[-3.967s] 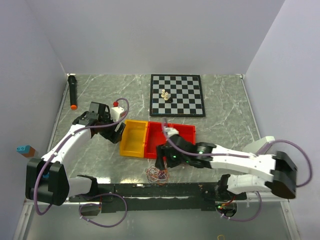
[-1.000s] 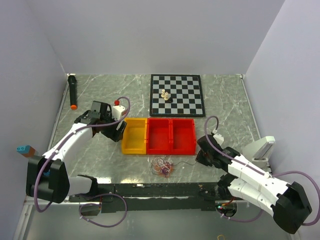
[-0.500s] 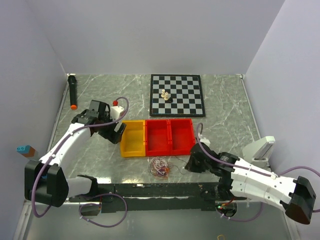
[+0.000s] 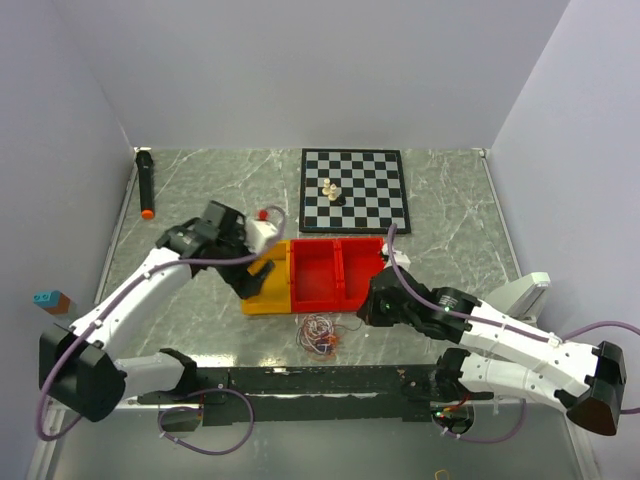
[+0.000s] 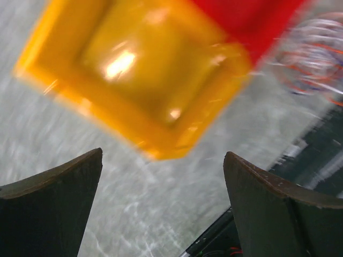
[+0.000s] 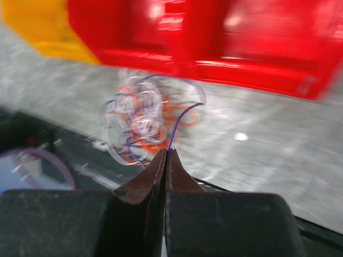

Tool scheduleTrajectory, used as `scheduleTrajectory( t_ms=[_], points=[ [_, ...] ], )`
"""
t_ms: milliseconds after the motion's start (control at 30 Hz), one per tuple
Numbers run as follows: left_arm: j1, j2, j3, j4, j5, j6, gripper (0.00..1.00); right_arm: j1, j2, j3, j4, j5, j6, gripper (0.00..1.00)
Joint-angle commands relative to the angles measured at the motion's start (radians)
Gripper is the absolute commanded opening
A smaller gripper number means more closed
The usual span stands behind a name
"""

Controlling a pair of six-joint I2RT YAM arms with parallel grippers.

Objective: Untangle the cables

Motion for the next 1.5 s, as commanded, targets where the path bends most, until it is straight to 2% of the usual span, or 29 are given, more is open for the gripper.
scheduleTrajectory(
  t_ms=[0,100,200,467,700,767,900,933,1100,1467],
  points=[
    [-0.221,0.005,0.083,-0.060,0.023,-0.013,0.99,0.006,0.014,0.076,-0.214,0.184,0.056,0.00],
    [-0.301,0.090,0.109,-0.057,0.014,-0.033,0.98,0.005,-0.012,0.067,-0.340,0.253,0.151,0.00],
    [-0.410,0.140,0.114,-0.047,-0.010,-0.031,0.97,0.005,-0.068,0.027,-0.408,0.258,0.216,0.00],
    [-0.583,0.249,0.124,0.096,-0.022,-0.027,0.94,0.006,-0.126,-0.062,-0.371,0.177,0.230,0.00],
    [-0.623,0.308,0.201,0.197,0.032,-0.005,0.91,0.005,-0.069,-0.043,-0.342,0.166,0.188,0.00],
    [-0.635,0.321,0.200,0.214,0.059,0.008,0.86,0.005,-0.059,-0.039,-0.334,0.164,0.184,0.00],
    [-0.675,0.320,0.141,0.256,0.107,0.057,0.66,0.005,-0.049,-0.031,-0.324,0.157,0.181,0.00],
    [-0.680,0.320,0.131,0.253,0.131,0.074,0.65,0.005,-0.051,-0.031,-0.324,0.158,0.182,0.00],
    [-0.686,0.335,0.095,0.242,0.230,0.131,0.69,0.003,-0.071,-0.030,-0.327,0.160,0.181,0.00],
    [-0.686,0.377,0.080,0.392,0.131,0.101,0.68,0.003,-0.097,-0.017,-0.339,0.149,0.191,0.00]
  ],
)
